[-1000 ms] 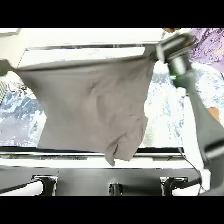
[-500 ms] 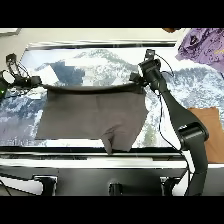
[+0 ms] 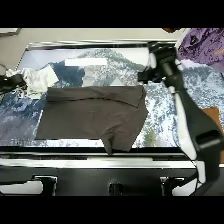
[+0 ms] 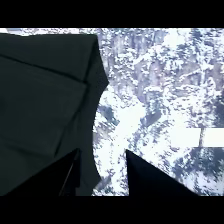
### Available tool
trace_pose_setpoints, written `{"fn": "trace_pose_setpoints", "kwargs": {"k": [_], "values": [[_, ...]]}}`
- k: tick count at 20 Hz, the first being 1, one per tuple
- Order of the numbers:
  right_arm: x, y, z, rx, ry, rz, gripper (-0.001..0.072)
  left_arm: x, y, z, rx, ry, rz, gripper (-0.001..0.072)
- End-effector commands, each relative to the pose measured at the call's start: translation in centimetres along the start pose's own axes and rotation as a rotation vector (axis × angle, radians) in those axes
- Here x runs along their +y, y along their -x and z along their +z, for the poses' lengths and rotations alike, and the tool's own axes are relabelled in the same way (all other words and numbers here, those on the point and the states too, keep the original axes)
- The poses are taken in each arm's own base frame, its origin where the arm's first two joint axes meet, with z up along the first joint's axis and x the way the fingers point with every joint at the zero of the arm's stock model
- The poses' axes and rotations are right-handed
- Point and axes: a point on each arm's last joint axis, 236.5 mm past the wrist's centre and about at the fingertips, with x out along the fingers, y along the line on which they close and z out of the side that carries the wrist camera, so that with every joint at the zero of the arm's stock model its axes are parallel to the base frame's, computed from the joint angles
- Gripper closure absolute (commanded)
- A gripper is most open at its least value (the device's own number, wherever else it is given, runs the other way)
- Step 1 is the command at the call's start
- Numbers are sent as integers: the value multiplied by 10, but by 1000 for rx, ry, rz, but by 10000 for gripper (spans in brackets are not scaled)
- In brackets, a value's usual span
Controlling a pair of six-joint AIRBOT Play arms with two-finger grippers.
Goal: Fold the clothes and pants, and hang the long-sleeved shirts on hangers.
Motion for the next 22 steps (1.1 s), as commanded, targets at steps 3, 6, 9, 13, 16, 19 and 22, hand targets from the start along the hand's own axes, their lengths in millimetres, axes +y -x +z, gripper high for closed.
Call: {"fn": "trace_pose_setpoints", "kwargs": {"k": [3, 6, 9, 13, 16, 19, 22], "values": [[-33, 19, -94, 199, -74, 327, 370, 51, 48, -54, 7, 155, 30, 176], [-4, 15, -168, 316, -276, 684, 335, 59, 47, -95, 46, 191, 43, 176], [14, -7, -225, 374, -446, 802, 333, 55, 37, -129, 132, 199, 35, 176], [49, -32, -273, 416, -480, 851, 333, 51, 34, -155, 228, 201, 27, 176], [65, -43, -277, 380, -504, 849, 331, 49, 36, -163, 262, 202, 24, 176], [79, -47, -278, 382, -486, 847, 325, 49, 36, -165, 273, 211, 24, 176], [95, -54, -282, 395, -472, 843, 274, 47, 36, -165, 273, 232, 20, 176]]}}
